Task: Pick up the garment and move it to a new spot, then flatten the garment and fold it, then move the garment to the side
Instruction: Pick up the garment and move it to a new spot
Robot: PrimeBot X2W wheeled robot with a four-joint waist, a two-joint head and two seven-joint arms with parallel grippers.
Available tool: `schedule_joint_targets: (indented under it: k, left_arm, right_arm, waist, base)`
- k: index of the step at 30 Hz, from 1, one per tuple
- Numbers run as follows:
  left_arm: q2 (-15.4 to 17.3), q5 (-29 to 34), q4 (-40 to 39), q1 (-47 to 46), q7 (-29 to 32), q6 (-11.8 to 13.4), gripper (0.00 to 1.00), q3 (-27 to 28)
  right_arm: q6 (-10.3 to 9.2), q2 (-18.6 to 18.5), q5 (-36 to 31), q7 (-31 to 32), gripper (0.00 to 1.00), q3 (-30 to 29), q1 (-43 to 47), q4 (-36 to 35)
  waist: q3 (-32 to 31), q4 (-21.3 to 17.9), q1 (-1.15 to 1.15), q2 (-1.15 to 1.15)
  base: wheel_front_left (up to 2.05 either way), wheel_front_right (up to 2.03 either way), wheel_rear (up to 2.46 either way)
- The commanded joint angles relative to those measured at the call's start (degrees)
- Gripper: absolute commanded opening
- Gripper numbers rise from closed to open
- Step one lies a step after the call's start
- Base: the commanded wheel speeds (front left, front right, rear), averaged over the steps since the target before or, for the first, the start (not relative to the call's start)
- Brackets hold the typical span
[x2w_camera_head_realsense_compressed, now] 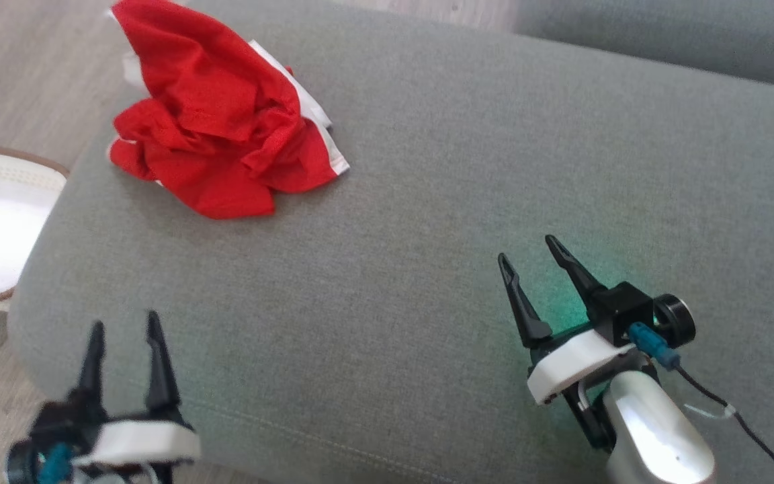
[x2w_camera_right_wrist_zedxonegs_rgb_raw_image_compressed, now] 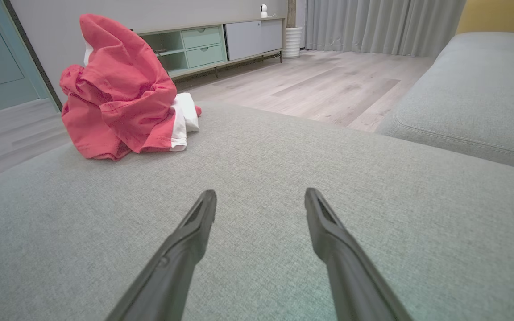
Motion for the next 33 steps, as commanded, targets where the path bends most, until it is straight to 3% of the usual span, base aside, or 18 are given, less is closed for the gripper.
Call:
schedule_joint_targets:
  k: [1,5,10,12,13,16,21,25,33]
  left_arm:
    - [0.28,-0.32,-2.29,-3.68,-0.55,-0.96,1.0,3.52]
    - [1.81,-0.35,-2.64,-9.13,-0.55,-3.45,1.0,6.37]
    - [7.94,-1.33,0.46,-18.93,-0.55,-4.54,1.0,6.29]
    - [11.07,-2.41,2.59,-23.23,-0.55,-4.61,1.0,4.41]
    - [14.37,-4.68,5.55,-27.58,-0.55,-4.63,1.0,1.93]
    - [16.92,-8.77,8.48,-31.67,-0.55,-4.64,1.0,-1.1]
    - [24.67,-17.38,14.49,-39.67,-0.55,-4.65,1.0,-7.93]
    - [27.62,-20.57,19.61,-43.59,-0.55,-4.65,1.0,-9.84]
    - [28.67,-21.57,28.78,-48.45,-0.55,-4.56,1.0,-8.19]
  right_arm:
    - [0.43,-0.1,-0.47,-0.69,1.0,1.26,-2.93,-1.4]
    - [0.43,-0.1,-1.55,-0.69,1.0,1.08,-4.58,-1.95]
    - [0.43,-0.1,-2.63,-0.69,1.0,1.03,-6.66,-3.15]
    - [0.43,-0.1,-2.94,-0.69,1.0,1.17,-7.71,-3.72]
    - [0.43,-0.1,-3.16,-0.69,1.0,1.66,-8.9,-4.07]
    - [0.43,-0.1,-3.35,-0.69,1.0,2.21,-9.78,-4.53]
    - [0.43,-0.1,-3.88,-0.69,1.0,3.54,-12.03,-6.19]
    - [0.43,-0.1,-4.47,-0.69,1.0,3.6,-12.62,-7.35]
    - [0.43,-0.1,-4.83,-0.69,1.0,2.52,-12.48,-8.47]
  waist:
    - [1.56,-0.74,0.0,0.0]
    - [4.76,-2.04,0.0,0.0]
    - [8.69,-4.0,0.0,0.0]
    - [10.38,-5.1,0.0,0.0]
    - [11.84,-6.21,0.0,0.0]
    - [13.06,-7.23,0.0,0.0]
    - [16.98,-10.39,0.0,0.0]
    - [18.91,-12.25,0.0,0.0]
    - [20.35,-14.03,0.0,0.0]
  base:
    - [0.0,0.0,0.0]
    - [0.0,0.0,0.0]
    - [0.0,0.0,0.0]
    - [0.0,0.0,0.0]
    - [0.0,0.0,0.0]
    - [0.0,0.0,0.0]
    - [0.0,0.0,0.0]
    - [0.0,0.0,0.0]
    - [0.0,0.0,0.0]
